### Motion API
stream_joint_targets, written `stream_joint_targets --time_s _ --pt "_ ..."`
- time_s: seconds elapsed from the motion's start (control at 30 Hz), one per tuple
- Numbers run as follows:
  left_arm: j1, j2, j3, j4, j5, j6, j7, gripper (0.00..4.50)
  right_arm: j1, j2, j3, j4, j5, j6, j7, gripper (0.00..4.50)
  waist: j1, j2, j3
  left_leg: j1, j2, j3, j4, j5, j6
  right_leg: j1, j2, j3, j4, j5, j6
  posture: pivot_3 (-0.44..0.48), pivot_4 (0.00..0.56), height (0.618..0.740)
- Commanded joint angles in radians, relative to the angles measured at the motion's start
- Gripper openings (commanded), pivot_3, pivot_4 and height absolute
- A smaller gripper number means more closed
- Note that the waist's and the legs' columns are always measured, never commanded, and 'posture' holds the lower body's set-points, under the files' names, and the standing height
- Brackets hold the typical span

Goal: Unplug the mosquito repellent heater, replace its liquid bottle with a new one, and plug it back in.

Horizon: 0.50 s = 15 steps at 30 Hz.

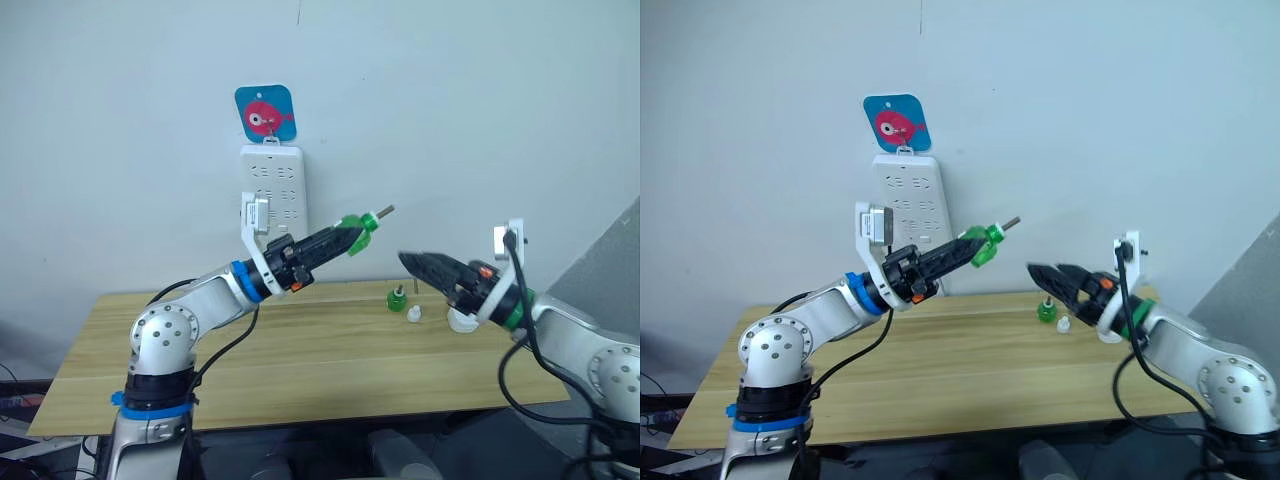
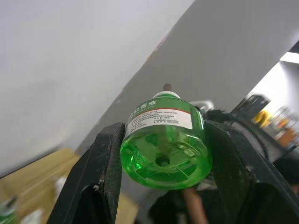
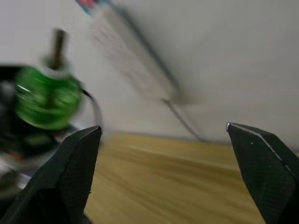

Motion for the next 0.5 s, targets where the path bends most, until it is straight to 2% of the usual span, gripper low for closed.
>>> stream_joint_targets --time_s 0.03,0.1,0.2,0.3,0.5 --pt "0.042 0.073 -0.061 -0.066 0.162 -0.095 -0.154 2.31 -0.012 -0.087 0.044 0.029 -0.253 0.006 0.031 4.50 -0.003 0.000 0.005 0.000 0.000 0.001 0.000 0.000 0.000 -0.001 0.000 0.001 0.000 0.000 0.000 -0.231 0.093 0.740" --pt "0.089 0.121 -0.111 -0.074 0.267 -0.163 -0.240 2.31 -0.057 -0.107 0.108 0.128 -0.396 0.027 0.013 4.50 -0.005 -0.003 0.011 0.001 0.000 0.003 0.000 0.000 0.000 0.000 0.000 0.004 0.000 0.000 0.000 -0.231 0.106 0.740" --pt "0.132 0.152 -0.165 -0.086 0.371 -0.241 -0.315 2.31 -0.135 -0.104 0.151 0.221 -0.459 0.106 0.064 4.50 -0.007 -0.005 0.024 0.002 0.000 0.009 0.000 0.000 0.000 -0.001 0.000 0.013 0.000 0.000 0.000 -0.229 0.120 0.740" --pt "0.166 0.153 -0.192 -0.086 0.439 -0.298 -0.358 2.31 -0.251 -0.092 0.218 0.345 -0.563 0.170 0.109 4.50 -0.006 -0.007 0.041 0.001 -0.001 0.014 0.000 0.000 0.000 -0.002 0.000 0.020 -0.002 0.001 0.001 -0.220 0.131 0.740" --pt "0.212 0.141 -0.205 -0.091 0.507 -0.358 -0.385 2.31 -0.394 -0.048 0.315 0.546 -0.736 0.240 0.191 4.50 0.002 -0.011 0.056 0.000 0.000 0.016 -0.001 -0.001 0.002 -0.005 0.000 0.021 -0.002 0.002 0.004 -0.188 0.151 0.740"
